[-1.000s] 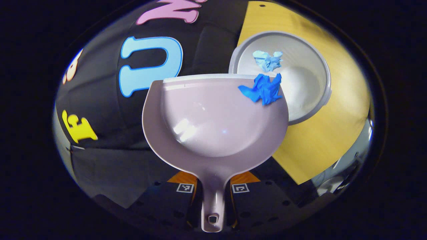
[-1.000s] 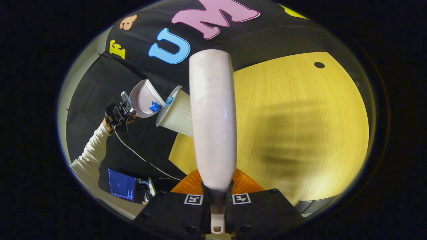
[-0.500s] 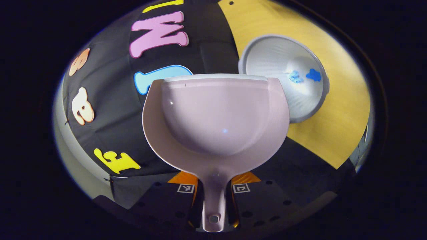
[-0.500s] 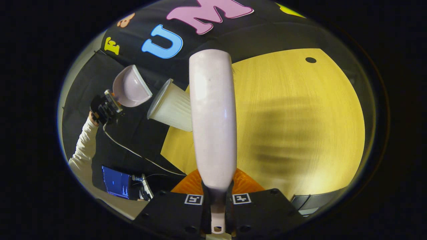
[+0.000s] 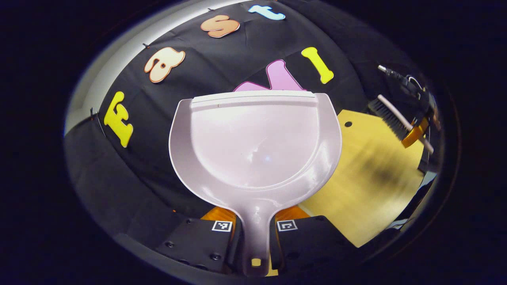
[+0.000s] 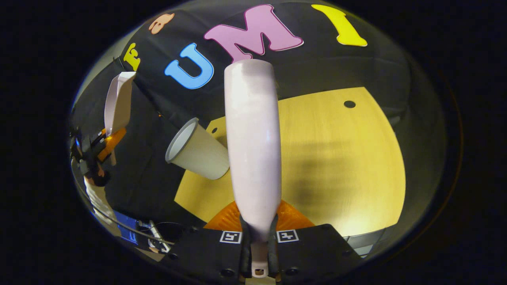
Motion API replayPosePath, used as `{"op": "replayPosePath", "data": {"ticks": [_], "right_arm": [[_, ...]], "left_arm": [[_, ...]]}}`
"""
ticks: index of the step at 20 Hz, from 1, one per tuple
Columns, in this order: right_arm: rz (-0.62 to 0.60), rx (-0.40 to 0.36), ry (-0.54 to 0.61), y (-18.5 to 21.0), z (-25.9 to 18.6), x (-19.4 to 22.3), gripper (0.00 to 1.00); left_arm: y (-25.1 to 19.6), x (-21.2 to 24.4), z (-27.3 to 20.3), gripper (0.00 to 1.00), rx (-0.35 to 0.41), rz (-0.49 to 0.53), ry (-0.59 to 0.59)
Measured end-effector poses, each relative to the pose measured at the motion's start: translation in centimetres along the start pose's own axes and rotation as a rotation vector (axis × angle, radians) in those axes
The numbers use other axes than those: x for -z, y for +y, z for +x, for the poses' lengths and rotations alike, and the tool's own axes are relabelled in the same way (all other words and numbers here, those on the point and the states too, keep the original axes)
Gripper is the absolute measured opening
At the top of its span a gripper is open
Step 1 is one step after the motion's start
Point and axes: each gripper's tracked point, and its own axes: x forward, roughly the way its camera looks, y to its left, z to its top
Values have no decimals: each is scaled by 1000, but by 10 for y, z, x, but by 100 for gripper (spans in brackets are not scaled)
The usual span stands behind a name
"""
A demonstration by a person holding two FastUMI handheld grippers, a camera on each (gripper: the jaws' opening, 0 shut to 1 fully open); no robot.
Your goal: Pick up the small broom and dustpan from the desktop, sweep the trash into the dustpan with the broom, and then empty the trash into the garbage bin.
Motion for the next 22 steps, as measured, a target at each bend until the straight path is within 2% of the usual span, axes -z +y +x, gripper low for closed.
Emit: {"op": "replayPosePath", "data": {"ticks": [3,5,6,7,9,10,11,12,15,22], "right_arm": [[-40,174,44,-24,9,16,17],[-48,225,100,-33,23,37,17],[-33,235,127,-35,33,49,17],[-18,253,172,-38,43,63,17],[-5,291,253,-46,67,92,17],[12,296,306,-47,79,110,18],[45,295,344,-44,93,121,18],[63,312,389,-46,106,132,18],[39,370,486,-59,140,153,18],[33,497,647,-97,162,188,18]], "left_arm": [[-87,32,19,25,175,-189,107],[-157,60,43,25,356,-345,260],[-186,79,48,25,421,-401,340],[-211,101,53,25,447,-425,417],[-236,130,68,24,426,-371,511],[-246,139,79,27,411,-350,555],[-256,135,85,24,416,-361,602],[-266,134,92,25,429,-392,649],[-275,131,97,25,443,-473,778],[-268,113,95,25,453,-515,972]]}}
